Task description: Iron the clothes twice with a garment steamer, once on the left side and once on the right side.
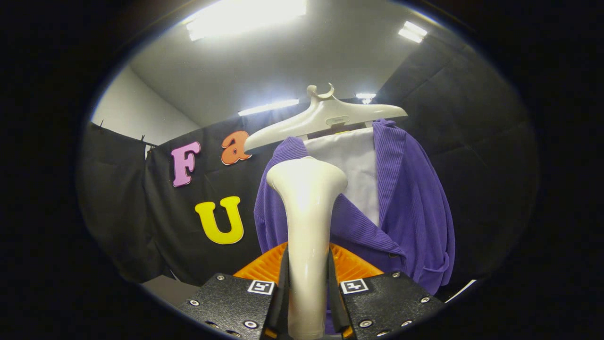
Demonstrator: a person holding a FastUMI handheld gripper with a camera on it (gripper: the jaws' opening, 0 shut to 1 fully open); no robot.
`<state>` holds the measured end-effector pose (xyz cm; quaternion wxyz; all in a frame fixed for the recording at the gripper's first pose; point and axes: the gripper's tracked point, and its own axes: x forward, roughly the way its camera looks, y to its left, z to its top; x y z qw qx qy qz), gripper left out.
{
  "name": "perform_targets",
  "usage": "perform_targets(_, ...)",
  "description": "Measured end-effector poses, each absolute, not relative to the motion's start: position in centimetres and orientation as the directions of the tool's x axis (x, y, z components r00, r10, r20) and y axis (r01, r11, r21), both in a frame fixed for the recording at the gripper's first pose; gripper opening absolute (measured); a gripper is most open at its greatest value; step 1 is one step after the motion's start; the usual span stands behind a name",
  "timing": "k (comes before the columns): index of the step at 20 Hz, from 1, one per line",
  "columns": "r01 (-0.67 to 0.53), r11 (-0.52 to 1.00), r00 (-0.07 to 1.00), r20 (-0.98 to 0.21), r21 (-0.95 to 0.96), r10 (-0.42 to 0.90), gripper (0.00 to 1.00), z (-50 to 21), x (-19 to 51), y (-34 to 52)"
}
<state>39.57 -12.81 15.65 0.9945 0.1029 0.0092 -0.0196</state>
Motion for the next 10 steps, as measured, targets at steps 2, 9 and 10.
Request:
perform_targets(2, 0.040, 0.980, 0.998, -0.047, 0.194, -0.031, 0.36, 14.2, 39.4, -12.6)
perform_targets(9, 0.066, 0.980, 0.987, -0.158, 0.186, -0.037, 0.36, 7.8, 38.1, -12.5)
perform_targets(10, 0.070, 0.981, 0.984, -0.176, 0.183, -0.038, 0.37, 6.7, 37.7, -12.4)
